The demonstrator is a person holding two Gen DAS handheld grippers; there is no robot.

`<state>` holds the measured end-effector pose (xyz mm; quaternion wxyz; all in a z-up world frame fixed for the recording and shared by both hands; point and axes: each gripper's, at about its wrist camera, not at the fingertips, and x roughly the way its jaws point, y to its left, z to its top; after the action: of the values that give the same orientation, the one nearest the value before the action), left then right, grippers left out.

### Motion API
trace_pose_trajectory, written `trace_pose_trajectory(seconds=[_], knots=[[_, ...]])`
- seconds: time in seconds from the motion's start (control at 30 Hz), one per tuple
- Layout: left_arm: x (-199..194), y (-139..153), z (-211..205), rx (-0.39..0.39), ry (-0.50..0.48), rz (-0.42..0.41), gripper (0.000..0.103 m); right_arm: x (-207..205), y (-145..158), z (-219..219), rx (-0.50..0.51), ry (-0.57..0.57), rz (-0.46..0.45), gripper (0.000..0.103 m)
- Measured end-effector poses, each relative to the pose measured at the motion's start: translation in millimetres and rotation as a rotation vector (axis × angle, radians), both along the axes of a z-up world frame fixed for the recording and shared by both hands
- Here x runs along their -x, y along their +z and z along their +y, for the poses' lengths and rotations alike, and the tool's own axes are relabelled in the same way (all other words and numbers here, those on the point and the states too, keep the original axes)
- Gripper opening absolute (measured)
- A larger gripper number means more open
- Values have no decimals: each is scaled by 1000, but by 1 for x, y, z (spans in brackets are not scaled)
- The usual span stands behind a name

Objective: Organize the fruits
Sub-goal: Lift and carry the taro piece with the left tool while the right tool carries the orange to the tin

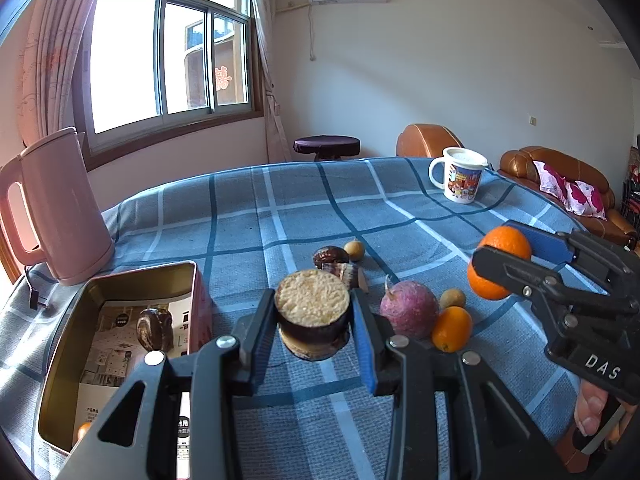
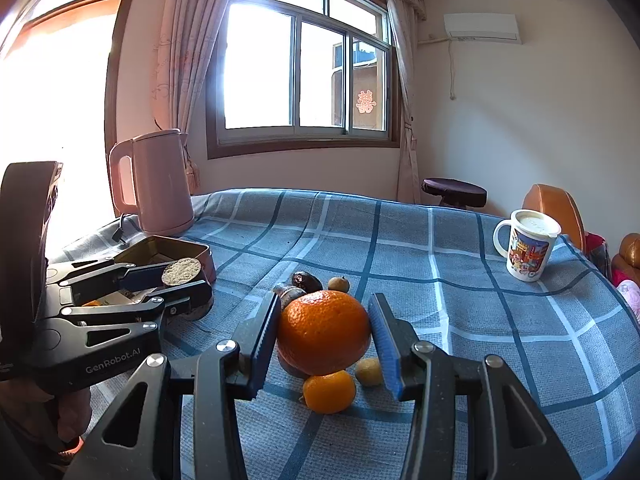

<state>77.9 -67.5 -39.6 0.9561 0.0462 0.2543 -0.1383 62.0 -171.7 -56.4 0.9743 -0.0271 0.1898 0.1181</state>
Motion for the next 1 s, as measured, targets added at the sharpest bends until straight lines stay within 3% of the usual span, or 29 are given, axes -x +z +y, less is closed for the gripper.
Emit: trace_pose_trajectory(seconds=[1.0], knots=[[5, 27, 41, 32, 104, -52, 37, -3, 52, 45, 73, 109, -116, 47]])
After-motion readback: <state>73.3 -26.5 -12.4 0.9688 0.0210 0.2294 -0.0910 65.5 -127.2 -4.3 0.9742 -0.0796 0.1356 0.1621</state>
